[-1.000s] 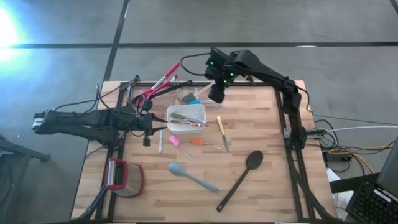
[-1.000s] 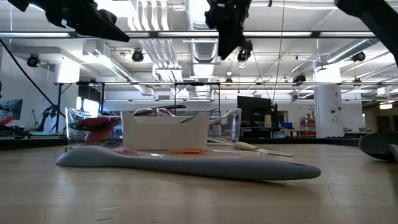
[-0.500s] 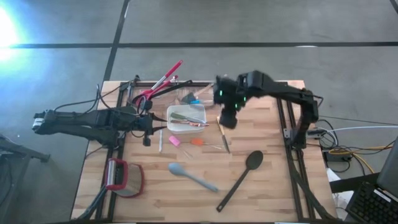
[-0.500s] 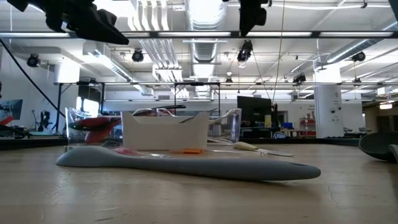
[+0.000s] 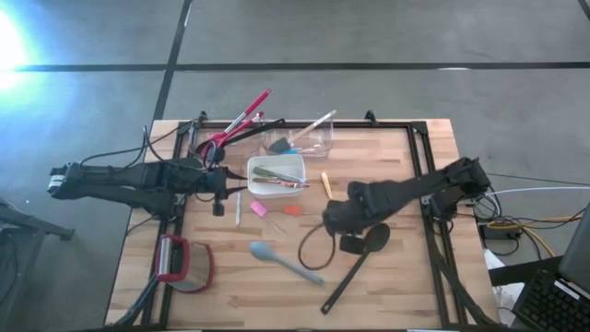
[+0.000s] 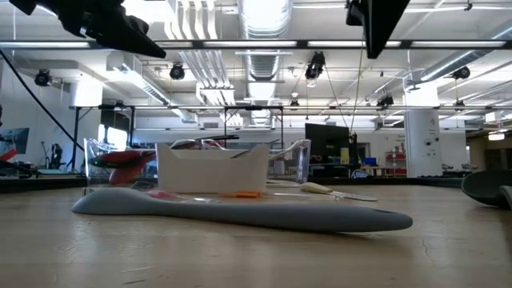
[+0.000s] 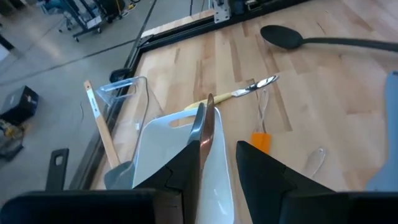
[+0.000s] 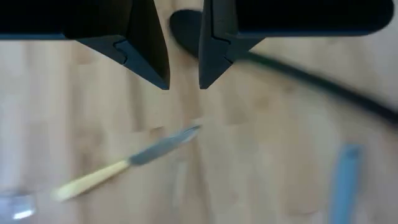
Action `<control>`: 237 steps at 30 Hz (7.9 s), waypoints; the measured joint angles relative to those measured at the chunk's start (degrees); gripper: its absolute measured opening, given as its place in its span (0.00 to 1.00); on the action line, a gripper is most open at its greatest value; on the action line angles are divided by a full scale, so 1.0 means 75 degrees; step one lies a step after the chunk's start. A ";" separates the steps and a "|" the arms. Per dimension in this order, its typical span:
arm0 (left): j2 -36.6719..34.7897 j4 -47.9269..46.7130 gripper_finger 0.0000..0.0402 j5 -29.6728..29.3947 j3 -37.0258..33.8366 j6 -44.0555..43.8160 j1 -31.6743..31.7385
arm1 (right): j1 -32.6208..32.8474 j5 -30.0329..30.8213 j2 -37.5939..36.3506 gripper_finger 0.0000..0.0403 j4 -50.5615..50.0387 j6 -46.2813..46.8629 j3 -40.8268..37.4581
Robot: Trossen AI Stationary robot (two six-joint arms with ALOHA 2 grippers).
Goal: Pick & Place Kitchen Items
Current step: Put the blue knife into the white bin, then put the orange spatula into the right transparent bin
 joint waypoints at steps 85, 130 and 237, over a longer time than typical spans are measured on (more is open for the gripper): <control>0.4572 -0.2637 0.61 0.2344 0.0318 -1.0809 0.0653 | -0.1145 0.1811 0.0000 0.19 0.2260 -0.3034 -0.1527; 0.5042 -0.3392 0.08 0.0546 0.0268 -1.1739 0.0616 | -0.1133 0.1796 0.0000 0.20 0.2474 -0.2990 -0.2670; 0.4019 0.0996 0.43 0.3555 0.1032 0.2228 0.3357 | -0.1284 0.3472 -0.3882 0.12 0.4100 -0.0857 -0.2740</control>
